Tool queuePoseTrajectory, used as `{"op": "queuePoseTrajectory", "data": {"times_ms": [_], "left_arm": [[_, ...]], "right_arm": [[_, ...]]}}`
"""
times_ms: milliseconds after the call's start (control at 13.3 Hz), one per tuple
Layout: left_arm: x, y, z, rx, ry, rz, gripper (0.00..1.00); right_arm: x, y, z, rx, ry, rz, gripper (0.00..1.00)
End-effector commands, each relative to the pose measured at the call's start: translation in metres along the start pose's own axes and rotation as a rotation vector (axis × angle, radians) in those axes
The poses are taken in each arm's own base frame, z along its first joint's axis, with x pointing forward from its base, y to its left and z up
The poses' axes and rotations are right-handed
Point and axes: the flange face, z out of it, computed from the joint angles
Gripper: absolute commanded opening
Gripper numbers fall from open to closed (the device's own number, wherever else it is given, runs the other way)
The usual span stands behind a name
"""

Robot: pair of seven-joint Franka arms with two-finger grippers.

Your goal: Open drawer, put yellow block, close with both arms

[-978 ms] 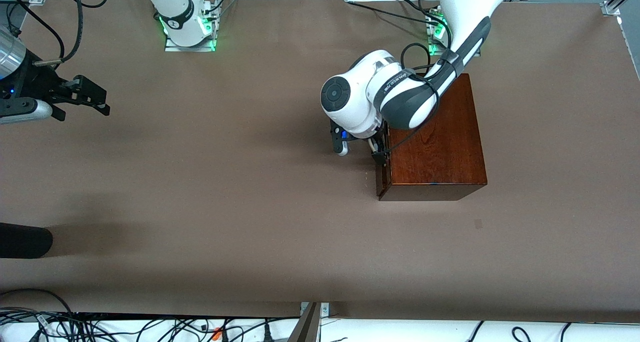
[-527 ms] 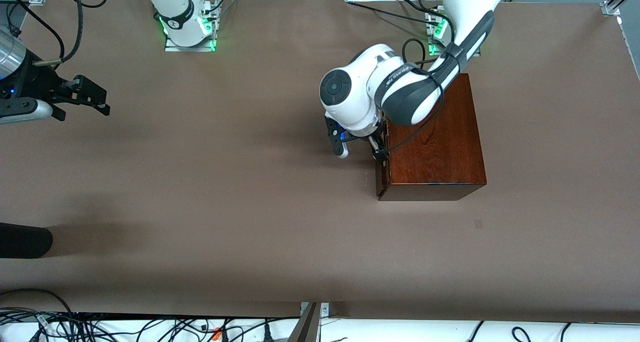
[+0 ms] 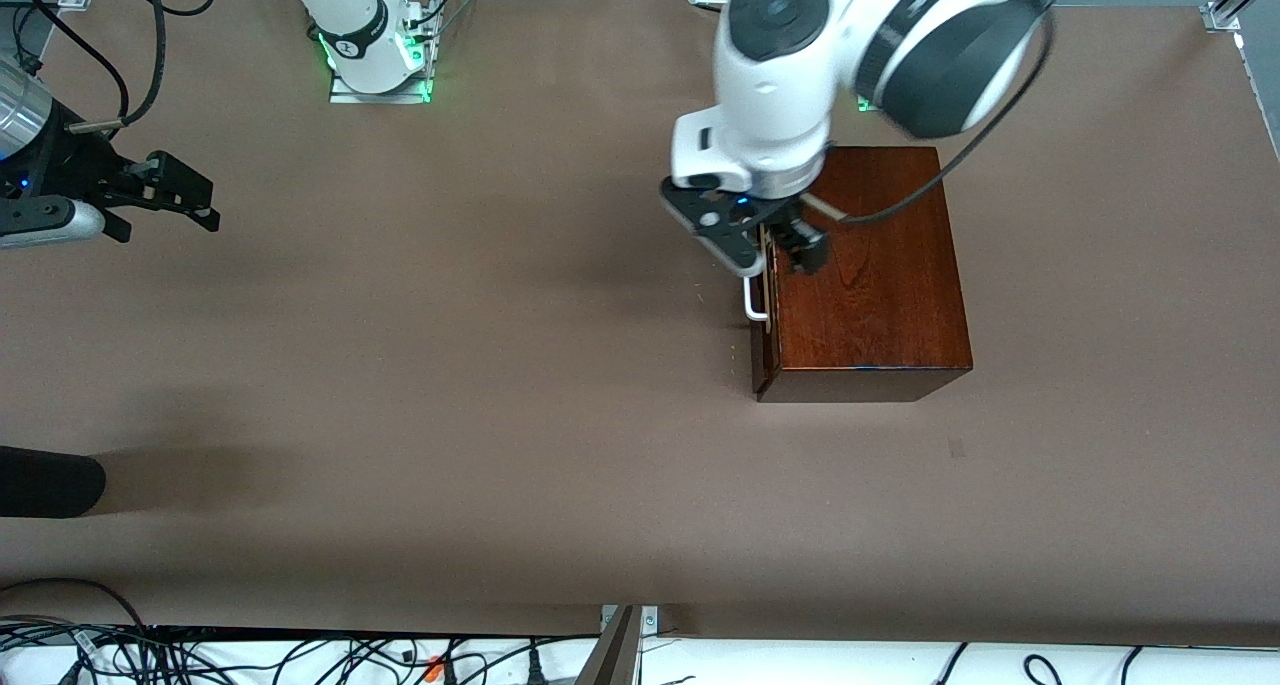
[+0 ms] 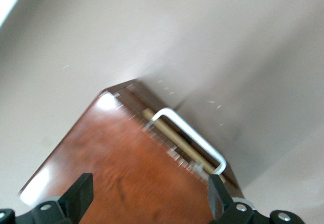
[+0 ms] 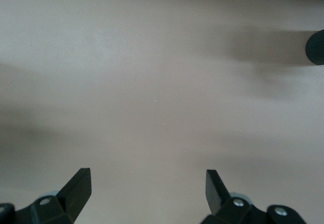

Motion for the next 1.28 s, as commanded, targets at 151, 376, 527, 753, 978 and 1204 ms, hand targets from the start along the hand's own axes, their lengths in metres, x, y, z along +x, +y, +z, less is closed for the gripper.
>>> {"op": "queuePoseTrajectory", "data": {"times_ms": [151, 376, 527, 753, 978, 1204], "left_arm": [[-0.06, -0.096, -0.032, -0.11, 0.005, -0.217, 1.0], [-0.11, -0.153, -0.06, -0.143, 0.037, -0.4, 1.0], [-0.141, -0.185, -0.054, -0.179, -0.001, -0.501, 1.0], [-0.175, -0.205, -0.052, -0.168, -0.029, -0.564, 1.0], [-0.197, -0.215, -0.035, -0.146, 0.012, -0.61, 1.0], [-0.209, -0.223, -0.025, -0.144, 0.016, -0.638, 1.0]], "right_arm": [[-0.002, 0.004, -0.003, -0.014, -0.004, 0.007, 1.0], [-0.002, 0.004, -0.003, -0.014, -0.004, 0.007, 1.0], [-0.002, 0.002, -0.004, -0.014, -0.001, 0.008, 1.0], [-0.002, 0.002, -0.004, -0.014, -0.002, 0.013, 1.0], [-0.001, 0.0, -0.004, -0.012, 0.001, 0.01, 1.0], [-0.001, -0.005, -0.003, -0.012, -0.003, 0.002, 1.0]]}}
